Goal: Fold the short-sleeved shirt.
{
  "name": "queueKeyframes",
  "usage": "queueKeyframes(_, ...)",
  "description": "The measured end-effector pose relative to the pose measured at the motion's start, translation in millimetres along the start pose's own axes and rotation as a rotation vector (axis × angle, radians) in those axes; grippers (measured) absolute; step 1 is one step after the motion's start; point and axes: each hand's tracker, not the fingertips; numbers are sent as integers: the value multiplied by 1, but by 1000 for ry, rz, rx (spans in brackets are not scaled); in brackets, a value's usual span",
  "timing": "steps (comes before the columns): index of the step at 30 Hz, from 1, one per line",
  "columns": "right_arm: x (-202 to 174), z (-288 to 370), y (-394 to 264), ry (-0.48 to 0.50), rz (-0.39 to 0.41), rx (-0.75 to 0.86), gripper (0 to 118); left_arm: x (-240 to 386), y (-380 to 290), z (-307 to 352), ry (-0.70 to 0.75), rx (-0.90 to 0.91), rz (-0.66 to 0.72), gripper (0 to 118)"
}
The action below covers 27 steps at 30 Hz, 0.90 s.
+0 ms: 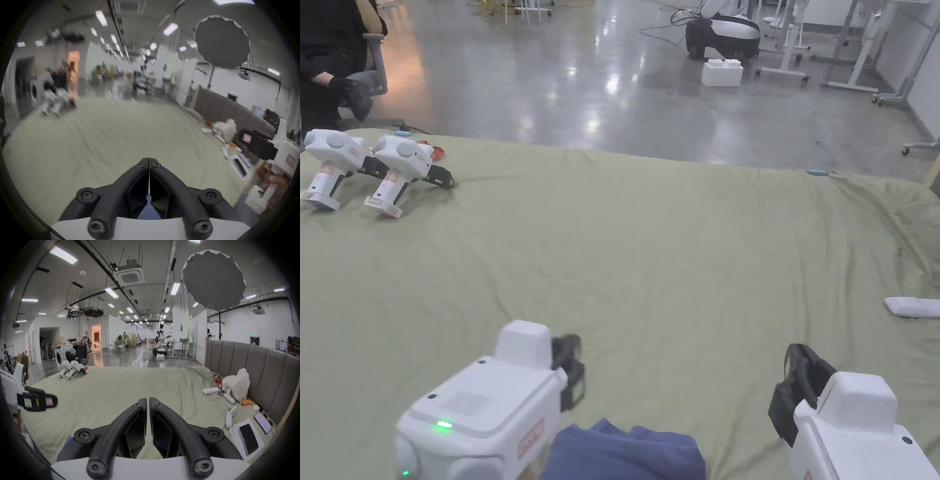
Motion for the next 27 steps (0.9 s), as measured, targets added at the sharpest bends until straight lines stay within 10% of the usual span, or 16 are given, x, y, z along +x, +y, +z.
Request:
queueKeyframes(12, -20, -3, 30, -98, -17, 138, 3, -26, 14, 38, 284, 284, -76, 3)
queueKeyframes(27, -105, 1, -121, 259, 48, -414, 3, -67, -63, 31, 155, -92, 108, 3)
